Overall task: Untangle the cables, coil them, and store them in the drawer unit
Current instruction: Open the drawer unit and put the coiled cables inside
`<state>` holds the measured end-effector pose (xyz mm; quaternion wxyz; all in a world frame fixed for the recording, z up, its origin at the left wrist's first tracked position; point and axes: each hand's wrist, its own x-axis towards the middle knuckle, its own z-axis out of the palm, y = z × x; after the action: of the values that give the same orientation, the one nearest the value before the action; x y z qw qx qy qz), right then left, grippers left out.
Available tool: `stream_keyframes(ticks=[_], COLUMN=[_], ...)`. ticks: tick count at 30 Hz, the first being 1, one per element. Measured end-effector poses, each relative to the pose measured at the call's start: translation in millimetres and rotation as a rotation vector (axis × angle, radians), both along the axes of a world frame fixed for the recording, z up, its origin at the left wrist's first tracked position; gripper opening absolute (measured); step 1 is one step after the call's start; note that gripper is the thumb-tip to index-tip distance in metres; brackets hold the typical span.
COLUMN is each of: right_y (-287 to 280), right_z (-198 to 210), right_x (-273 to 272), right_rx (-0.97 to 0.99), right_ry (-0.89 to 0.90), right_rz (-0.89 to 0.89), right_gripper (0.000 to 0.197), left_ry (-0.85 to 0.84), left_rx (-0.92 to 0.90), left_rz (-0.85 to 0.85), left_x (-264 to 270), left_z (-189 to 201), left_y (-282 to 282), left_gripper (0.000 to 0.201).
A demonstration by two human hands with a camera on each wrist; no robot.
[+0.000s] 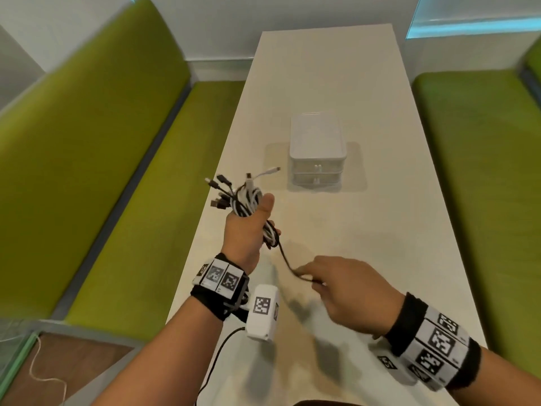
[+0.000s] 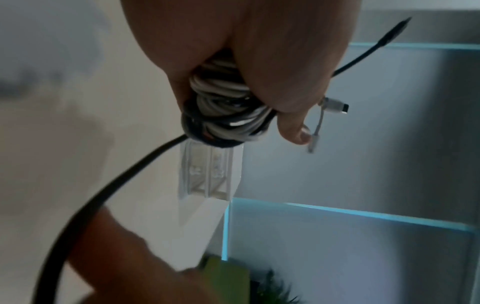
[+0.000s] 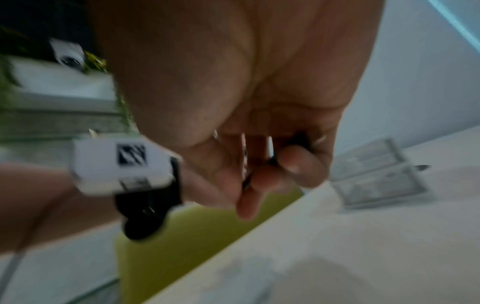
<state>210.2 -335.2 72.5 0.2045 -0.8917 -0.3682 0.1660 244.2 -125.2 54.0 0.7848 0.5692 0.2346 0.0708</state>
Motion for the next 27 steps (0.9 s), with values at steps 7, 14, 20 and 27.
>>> stream_keyframes(ticks=[7, 14, 20, 27], right_y=[13, 18, -1, 4], right_z=[48, 52, 33, 38], right_x=[32, 46, 73, 76], right_rx=[0.394, 0.577, 0.469, 0.516], right_ry=[0.039, 0.236, 0.076, 0.394], right_rz=[0.054, -0.304, -0.360, -0.274], right_gripper=[0.030, 0.018, 0.026, 0.059], left_ry=[0.035, 0.130, 0.197, -0.064], left_rx=[0.177, -0.496, 0.589, 1.894], left_rz=[-0.494, -0.805, -0.871, -0.979], left_x=[-33, -46, -43, -41], left_z=[-5, -3, 5, 26], left_y=[-36, -43, -32, -42], left_gripper=[0.023, 0.070, 0.016, 0.039])
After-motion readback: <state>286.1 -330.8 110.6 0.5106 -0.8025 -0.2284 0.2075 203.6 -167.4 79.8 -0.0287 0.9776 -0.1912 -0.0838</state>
